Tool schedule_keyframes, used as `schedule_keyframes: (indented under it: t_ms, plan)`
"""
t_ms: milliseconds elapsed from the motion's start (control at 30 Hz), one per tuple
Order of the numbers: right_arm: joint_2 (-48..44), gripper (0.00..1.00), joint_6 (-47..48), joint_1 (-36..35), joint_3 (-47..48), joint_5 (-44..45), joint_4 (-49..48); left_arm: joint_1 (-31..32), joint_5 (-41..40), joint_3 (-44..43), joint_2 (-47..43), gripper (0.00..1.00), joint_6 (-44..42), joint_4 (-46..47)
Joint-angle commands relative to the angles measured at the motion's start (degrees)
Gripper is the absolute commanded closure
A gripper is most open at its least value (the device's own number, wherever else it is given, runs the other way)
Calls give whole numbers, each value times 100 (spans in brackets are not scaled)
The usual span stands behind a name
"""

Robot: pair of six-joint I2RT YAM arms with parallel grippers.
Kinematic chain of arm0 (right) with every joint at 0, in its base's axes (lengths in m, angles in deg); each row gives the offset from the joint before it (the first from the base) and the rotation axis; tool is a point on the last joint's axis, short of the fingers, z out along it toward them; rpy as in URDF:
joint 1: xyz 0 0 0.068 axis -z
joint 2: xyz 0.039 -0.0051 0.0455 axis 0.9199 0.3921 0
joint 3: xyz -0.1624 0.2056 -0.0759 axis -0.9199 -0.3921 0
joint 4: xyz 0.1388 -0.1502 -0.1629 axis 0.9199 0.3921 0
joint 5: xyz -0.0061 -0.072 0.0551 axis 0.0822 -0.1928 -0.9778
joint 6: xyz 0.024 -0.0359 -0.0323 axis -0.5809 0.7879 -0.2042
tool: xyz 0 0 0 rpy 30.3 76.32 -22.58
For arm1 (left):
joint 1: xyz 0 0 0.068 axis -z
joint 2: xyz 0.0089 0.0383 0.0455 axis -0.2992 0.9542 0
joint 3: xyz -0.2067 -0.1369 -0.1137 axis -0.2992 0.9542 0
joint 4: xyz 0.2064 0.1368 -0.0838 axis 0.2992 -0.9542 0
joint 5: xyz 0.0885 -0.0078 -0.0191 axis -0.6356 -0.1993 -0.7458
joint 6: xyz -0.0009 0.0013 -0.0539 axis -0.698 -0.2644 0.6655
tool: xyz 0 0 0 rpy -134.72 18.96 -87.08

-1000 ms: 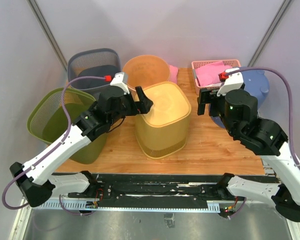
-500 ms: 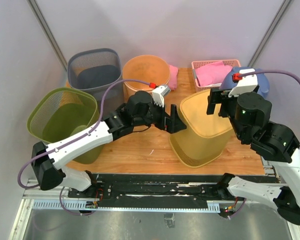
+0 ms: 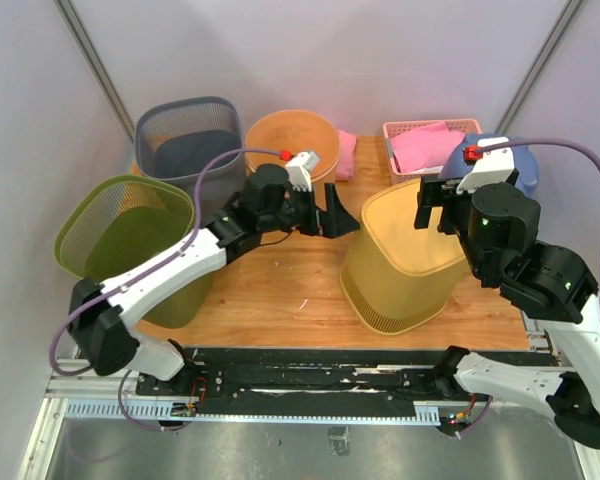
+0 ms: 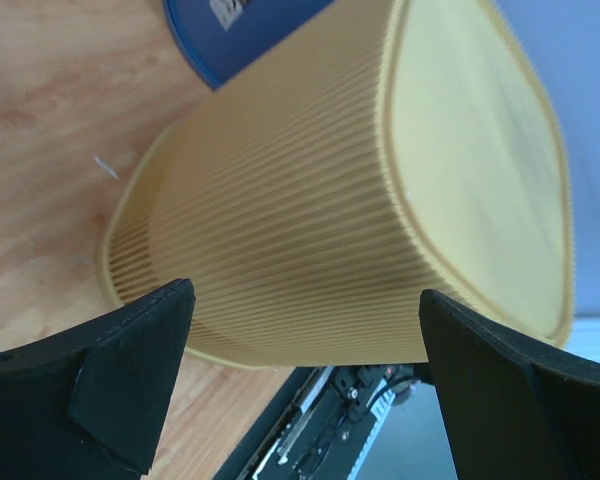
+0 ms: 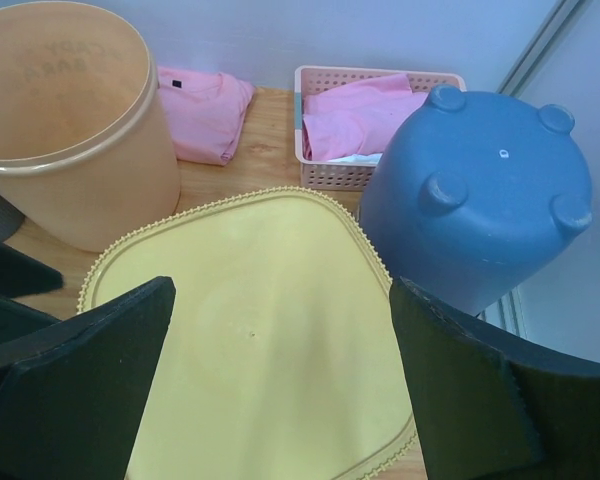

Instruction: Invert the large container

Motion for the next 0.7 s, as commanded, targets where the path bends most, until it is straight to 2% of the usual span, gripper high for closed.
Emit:
schedule_keyframes:
  t_ms: [0, 167, 400, 567, 667]
  plan:
    - [-39, 9, -22, 78, 48, 39, 72, 431, 539, -273, 604, 1, 129, 336]
    - [-121, 9, -37, 83, 87, 76, 78, 901, 733, -557, 1349, 1, 335, 878]
    - [-99, 9, -84, 81, 114, 44, 133, 1239, 1098, -1480, 2460, 1, 390, 1154]
    - [-33, 9, -98, 84, 139, 39, 152, 1563, 1444, -2712, 3507, 1, 126, 934]
    - [-43, 9, -88, 78, 179, 56, 206, 1680, 1626, -2726, 3454, 1, -188, 721]
